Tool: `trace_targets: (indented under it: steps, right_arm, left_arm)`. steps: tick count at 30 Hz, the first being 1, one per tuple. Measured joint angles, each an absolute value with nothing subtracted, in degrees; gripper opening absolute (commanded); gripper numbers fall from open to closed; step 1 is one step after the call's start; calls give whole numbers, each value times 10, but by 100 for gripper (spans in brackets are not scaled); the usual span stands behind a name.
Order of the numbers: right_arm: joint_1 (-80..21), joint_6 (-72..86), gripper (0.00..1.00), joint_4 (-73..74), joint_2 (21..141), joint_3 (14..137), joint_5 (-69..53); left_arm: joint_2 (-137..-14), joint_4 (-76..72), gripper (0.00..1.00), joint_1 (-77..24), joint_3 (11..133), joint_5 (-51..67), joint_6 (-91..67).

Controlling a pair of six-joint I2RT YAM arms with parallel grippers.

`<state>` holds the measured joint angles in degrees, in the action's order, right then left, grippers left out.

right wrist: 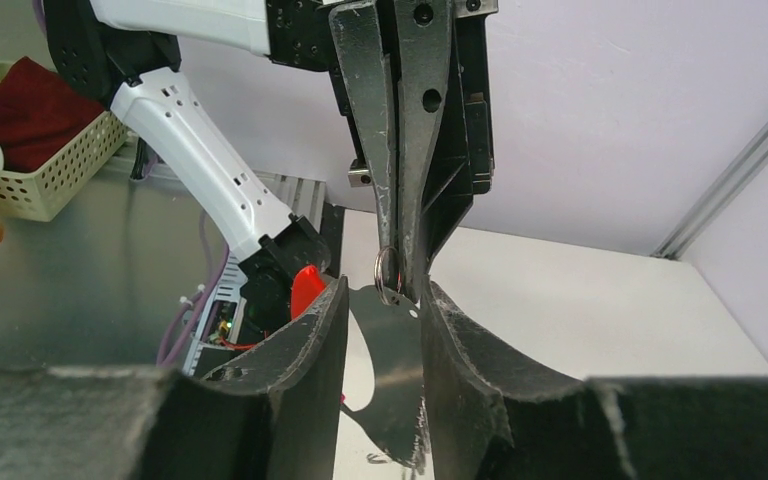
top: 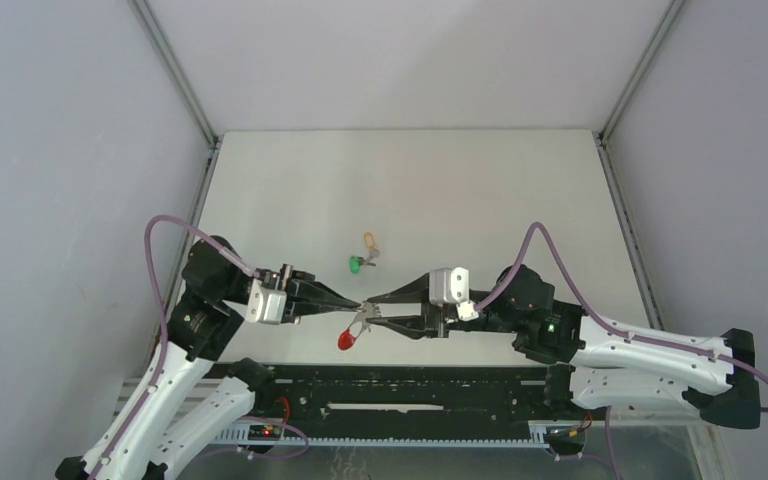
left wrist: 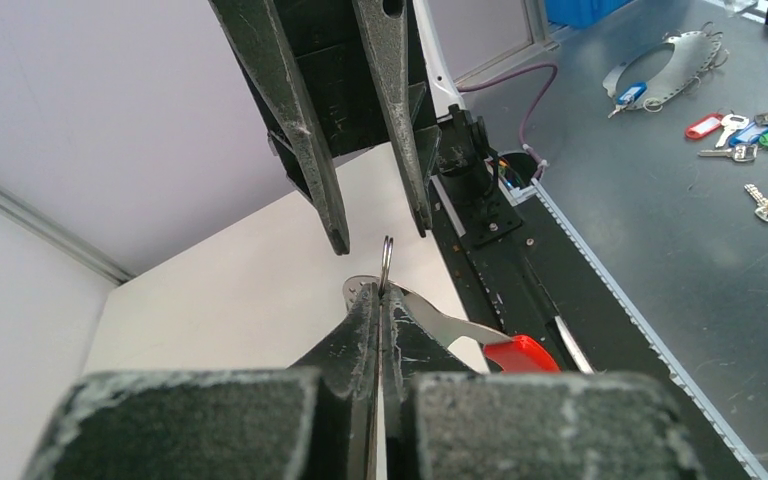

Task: Put the keys on the keyring

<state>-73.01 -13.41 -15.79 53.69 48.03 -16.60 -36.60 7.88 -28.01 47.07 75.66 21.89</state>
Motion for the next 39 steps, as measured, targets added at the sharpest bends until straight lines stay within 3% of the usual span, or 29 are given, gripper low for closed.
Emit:
trace_targets:
  steps: [7,10,13,15,17,18,21,29,39]
  right_arm:
    - [-730,-131,33,-171,551,480,-166]
    - [-730,-131,21,-170,558,480,-162]
    - [-730,-127,0,-169,564,483,-150]
    - [-731,-126,0,-158,565,489,-139]
    - [-731,-124,0,-140,566,501,-126]
    - [-731,-122,0,-126,567,508,-119]
    - [-724,-109,0,-63,574,541,-99]
    - [-685,-68,0,208,648,715,-73]
    - [-688,-59,0,460,772,867,-73]
  left_arm:
    - [-366,78,0,-280,471,755,209]
    - [-366,77,0,-280,471,754,205]
    - [-366,78,0,-280,471,752,203]
    - [-366,78,1,-280,471,752,199]
    - [-366,77,27,-280,471,747,196]
    - [-366,77,36,-280,471,742,196]
    - [-366,99,48,-281,472,720,224]
    - [-392,248,46,-282,478,660,351]
    - [-397,286,39,-282,478,630,397]
